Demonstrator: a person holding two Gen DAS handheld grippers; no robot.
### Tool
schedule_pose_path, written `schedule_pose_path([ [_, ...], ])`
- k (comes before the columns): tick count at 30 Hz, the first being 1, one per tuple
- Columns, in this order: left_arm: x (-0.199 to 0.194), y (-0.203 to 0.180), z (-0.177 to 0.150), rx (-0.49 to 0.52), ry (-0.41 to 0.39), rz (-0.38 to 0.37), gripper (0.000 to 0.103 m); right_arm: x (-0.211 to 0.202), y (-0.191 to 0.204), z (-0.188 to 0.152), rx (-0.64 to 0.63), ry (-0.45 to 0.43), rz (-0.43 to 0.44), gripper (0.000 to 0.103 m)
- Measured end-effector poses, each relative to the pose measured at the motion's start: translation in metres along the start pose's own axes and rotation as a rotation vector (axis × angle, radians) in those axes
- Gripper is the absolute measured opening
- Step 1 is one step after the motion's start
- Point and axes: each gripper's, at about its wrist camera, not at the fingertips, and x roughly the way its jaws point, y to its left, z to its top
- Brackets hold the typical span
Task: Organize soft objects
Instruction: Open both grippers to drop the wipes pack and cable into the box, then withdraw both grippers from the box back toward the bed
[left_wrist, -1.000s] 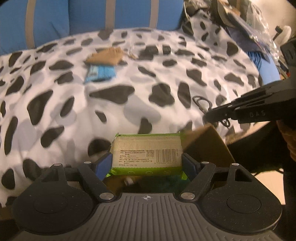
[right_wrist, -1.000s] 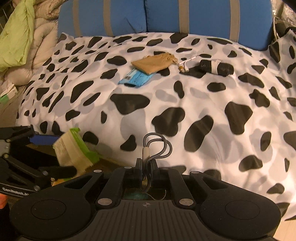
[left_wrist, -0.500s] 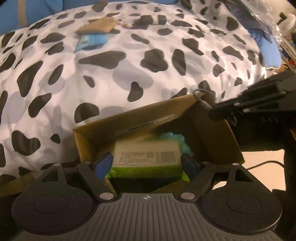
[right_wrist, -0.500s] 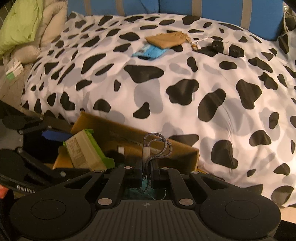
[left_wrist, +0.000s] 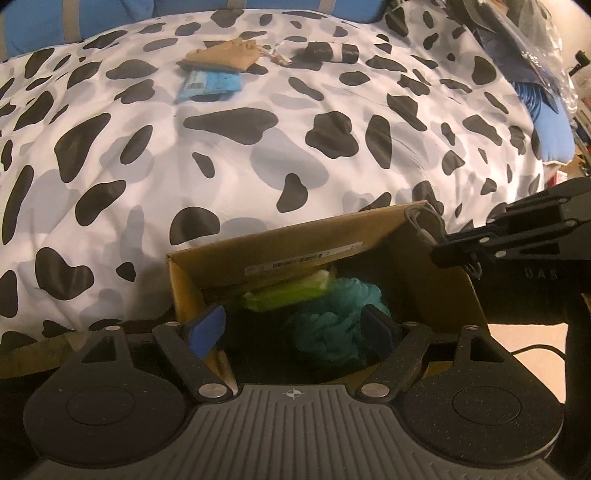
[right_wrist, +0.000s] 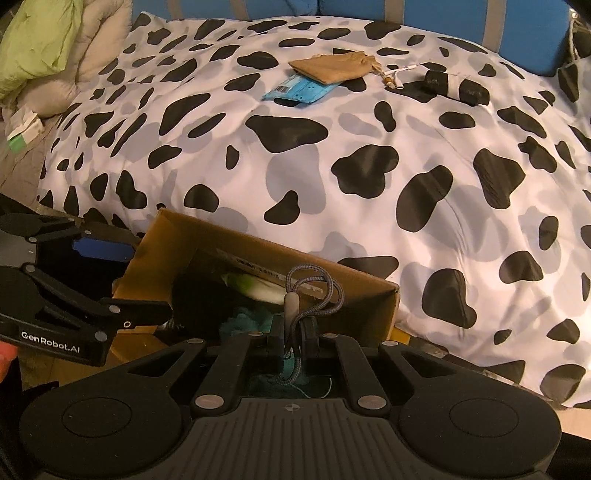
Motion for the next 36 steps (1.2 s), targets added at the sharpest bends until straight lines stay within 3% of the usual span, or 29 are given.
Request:
schedule_pose_path([
  [6,0.0003,0.0026,0.0006,-0.013,0.002,0.006,0.080,0.0046,-0.0010,0.0008,0.009,0.026,-0.003,0.016],
  [7,0.0004,0.0026,0.0006,-0.013,0.003,0.008,0.080,0.0052,-0.0011,0.0006,0.007,0.027,-0.012,0.031],
  [8,0.0005,0.0024,0.0007,-0.013,0.004,0.009,0.080,0.0050,-0.0013,0.0008,0.008,0.024,-0.018,0.053],
  [10,0.0003,0.0023,0.0007,-0.013,0.005,0.011,0.080,0.0028,-0.0016,0.0014,0.008,0.005,-0.032,0.080],
  [11,0.0003,0.0023,0.0009,-0.013,0.004,0.013,0.080,0.0022,-0.0016,0.0020,0.009,-0.001,-0.036,0.092],
  [13,0.0006,0.0033,0.0008,-0.018,0.002,0.019,0.080,0.0032,-0.0033,0.0032,0.014,0.001,-0.049,0.103],
  [36,0.0006,0.0069,0.0013,-0.030,-0.008,0.052,0.080,0.0054,-0.0036,0.0044,0.012,0.012,-0.082,0.103],
])
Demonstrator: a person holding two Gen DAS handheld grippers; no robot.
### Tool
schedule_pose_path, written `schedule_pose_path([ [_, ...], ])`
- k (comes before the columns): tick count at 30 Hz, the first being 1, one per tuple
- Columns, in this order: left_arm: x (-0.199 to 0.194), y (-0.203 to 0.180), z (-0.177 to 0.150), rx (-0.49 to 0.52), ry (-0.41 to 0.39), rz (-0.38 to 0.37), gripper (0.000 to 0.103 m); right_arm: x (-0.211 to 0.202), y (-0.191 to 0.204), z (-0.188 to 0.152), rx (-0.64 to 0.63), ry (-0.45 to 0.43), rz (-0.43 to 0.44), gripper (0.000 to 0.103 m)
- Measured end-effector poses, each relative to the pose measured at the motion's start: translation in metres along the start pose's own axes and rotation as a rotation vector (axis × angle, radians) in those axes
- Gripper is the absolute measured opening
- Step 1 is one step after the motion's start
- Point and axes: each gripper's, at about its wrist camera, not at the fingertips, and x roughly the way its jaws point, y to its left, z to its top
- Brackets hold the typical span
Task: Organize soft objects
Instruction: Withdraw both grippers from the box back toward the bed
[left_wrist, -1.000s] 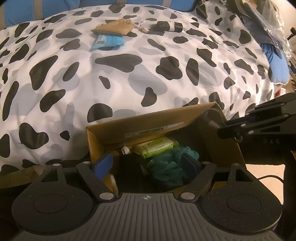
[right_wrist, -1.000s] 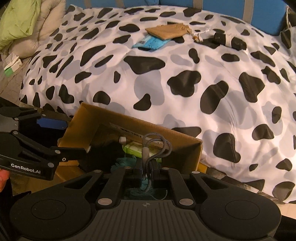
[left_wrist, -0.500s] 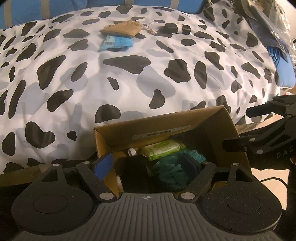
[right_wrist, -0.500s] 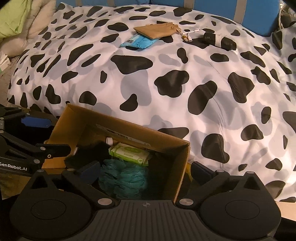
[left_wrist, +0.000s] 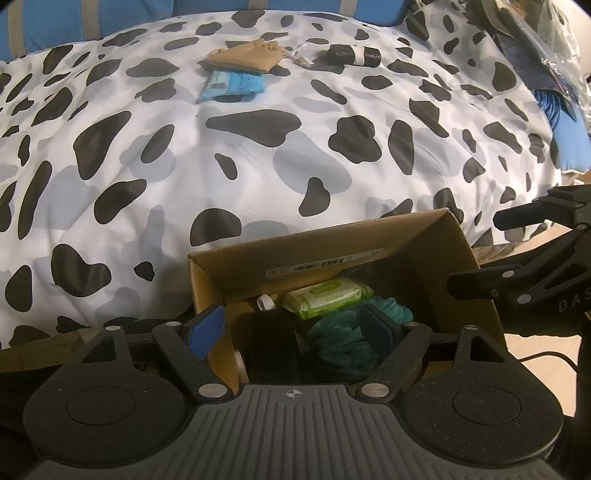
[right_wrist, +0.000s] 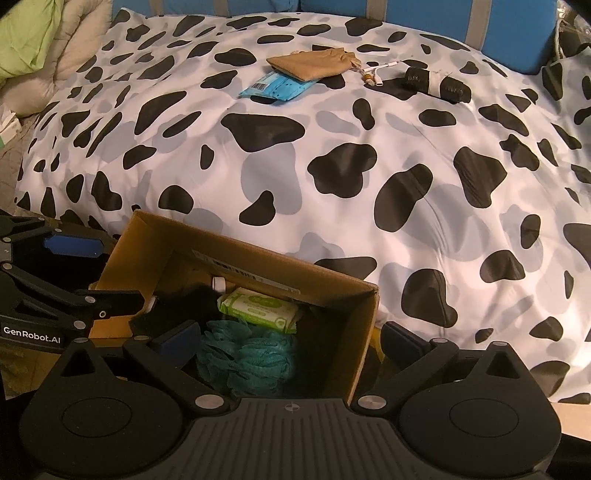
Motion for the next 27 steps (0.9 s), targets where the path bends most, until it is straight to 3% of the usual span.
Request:
schedule_pose_path([
  [27,-0.0076,-0.0017,0.0044,-0.008,-0.069,0.015,0.080,-0.0001,-0.0012,0.0016,0.001,-0.005,-0.015,0.103],
])
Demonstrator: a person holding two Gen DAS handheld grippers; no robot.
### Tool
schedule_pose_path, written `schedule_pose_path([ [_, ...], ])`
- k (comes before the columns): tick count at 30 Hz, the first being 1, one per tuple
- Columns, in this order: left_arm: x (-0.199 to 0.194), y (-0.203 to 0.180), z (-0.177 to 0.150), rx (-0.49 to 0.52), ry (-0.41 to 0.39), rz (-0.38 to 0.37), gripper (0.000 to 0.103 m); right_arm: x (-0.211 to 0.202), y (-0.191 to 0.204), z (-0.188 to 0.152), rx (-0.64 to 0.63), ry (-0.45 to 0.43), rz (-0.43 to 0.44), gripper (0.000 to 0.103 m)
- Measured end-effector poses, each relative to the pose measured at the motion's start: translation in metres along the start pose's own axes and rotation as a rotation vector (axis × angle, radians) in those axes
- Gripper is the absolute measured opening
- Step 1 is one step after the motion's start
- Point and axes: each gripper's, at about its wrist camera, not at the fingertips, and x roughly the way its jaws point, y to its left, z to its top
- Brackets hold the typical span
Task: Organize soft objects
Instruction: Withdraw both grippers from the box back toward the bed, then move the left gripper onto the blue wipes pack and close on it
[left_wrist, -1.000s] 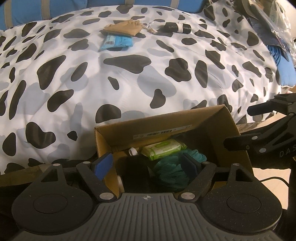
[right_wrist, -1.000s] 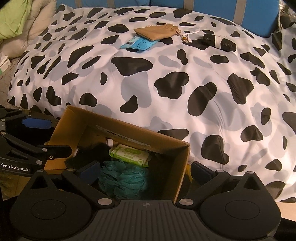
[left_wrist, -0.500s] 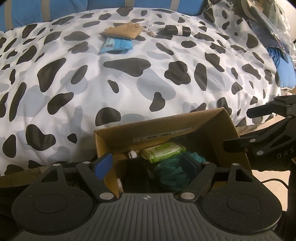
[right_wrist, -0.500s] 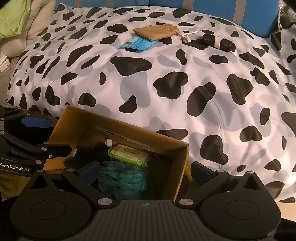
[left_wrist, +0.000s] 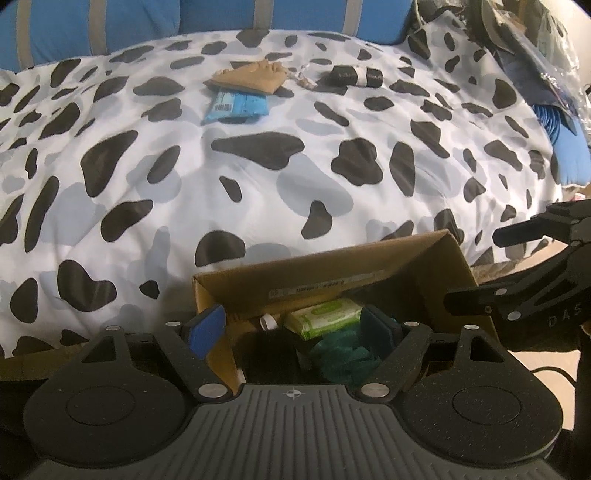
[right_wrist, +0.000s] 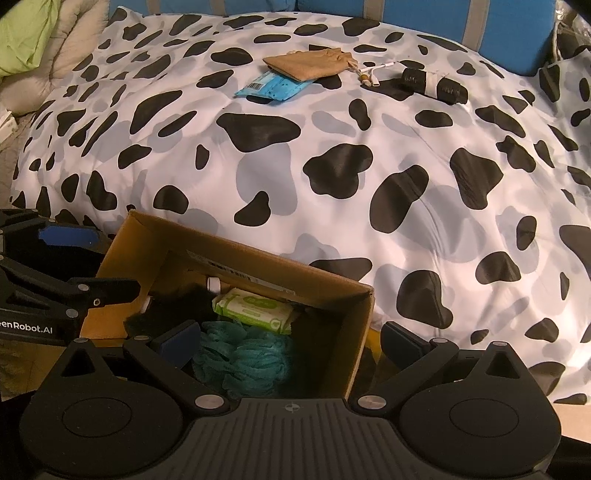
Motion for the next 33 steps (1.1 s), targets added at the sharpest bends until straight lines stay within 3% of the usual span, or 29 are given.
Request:
schedule_pose_path([
  [33,-0.009,0.004,0.025,0.013,-0.163,0.054,0.080,-0.010,-0.027,0.029,0.085,-0.143,-0.125,0.103],
])
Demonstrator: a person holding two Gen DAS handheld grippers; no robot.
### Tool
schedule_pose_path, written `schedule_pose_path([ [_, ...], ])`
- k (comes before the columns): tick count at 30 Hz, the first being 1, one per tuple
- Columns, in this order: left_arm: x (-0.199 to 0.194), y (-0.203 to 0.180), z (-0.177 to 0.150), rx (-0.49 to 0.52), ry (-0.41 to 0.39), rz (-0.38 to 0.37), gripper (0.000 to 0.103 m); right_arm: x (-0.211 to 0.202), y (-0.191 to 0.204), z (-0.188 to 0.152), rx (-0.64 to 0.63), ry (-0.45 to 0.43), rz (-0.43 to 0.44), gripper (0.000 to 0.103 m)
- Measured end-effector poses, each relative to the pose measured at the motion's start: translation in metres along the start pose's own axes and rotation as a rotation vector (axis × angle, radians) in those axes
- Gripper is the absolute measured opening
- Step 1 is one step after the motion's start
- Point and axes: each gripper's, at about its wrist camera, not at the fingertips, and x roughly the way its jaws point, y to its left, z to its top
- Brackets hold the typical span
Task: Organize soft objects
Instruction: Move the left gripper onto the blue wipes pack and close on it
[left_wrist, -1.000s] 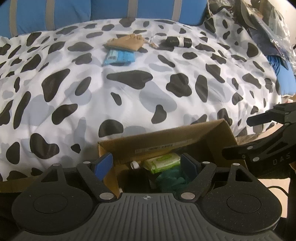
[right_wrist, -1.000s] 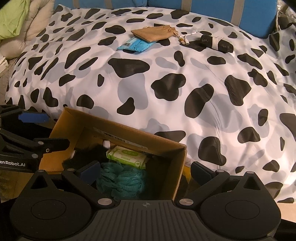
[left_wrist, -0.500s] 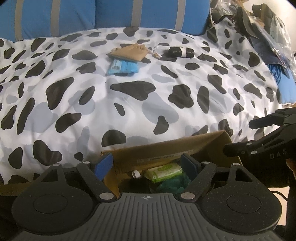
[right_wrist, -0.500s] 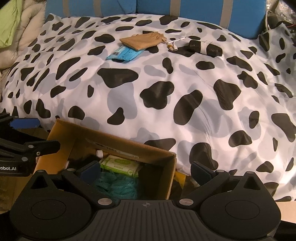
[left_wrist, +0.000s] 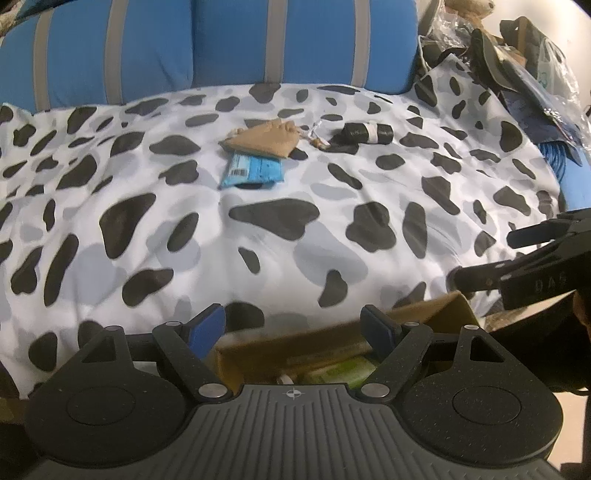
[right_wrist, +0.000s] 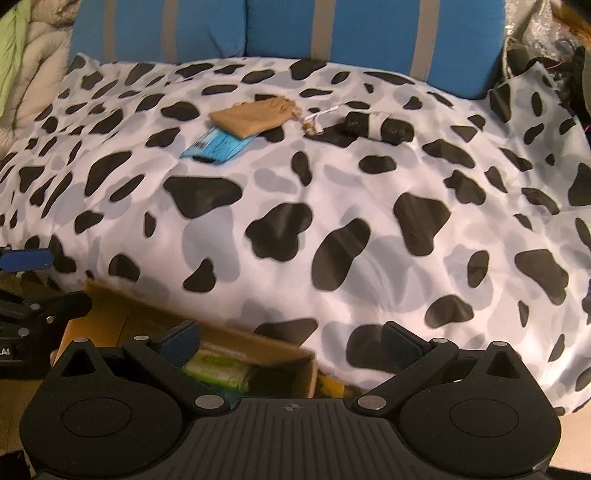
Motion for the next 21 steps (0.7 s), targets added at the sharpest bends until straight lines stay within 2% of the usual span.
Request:
schedule_pose_path([
  [6,0.007,0.006,0.011,0.000,-0.020,0.016,0.080,0.003,-0.013,0.012,0.047,-0.032,-0.024,0.103],
  [12,0.020,0.007,0.022,0.028,-0.032,0.025,0.080,0.010,-0.026,0.025,0.097,-0.057,-0.009,0.103],
  [21,0.037,0.014,0.041,0.037,-0.069,0.028,0.080,0.019,-0.035,0.042,0.124,-0.142,-0.021,0.103],
])
